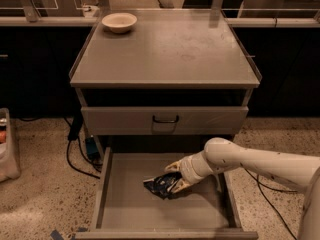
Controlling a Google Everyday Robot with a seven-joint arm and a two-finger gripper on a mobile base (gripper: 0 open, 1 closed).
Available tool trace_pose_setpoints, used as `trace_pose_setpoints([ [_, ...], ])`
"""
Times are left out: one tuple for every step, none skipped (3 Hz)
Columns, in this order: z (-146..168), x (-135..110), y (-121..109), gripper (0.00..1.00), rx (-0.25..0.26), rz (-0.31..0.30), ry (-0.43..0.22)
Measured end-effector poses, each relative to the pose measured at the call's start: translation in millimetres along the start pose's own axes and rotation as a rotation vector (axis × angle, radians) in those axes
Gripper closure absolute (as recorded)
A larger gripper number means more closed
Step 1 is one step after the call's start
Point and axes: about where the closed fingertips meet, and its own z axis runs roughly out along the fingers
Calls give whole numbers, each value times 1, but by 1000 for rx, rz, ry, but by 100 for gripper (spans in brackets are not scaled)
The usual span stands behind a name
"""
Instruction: Place blue chip bag into middle drawer
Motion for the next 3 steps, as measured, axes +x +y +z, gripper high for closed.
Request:
trace_pose_setpoints([
  [0,0,0,0,0,0,0],
  [-9,-1,3,0,-3,-3,1],
  [-42,-2,15,0,-5,20,51],
])
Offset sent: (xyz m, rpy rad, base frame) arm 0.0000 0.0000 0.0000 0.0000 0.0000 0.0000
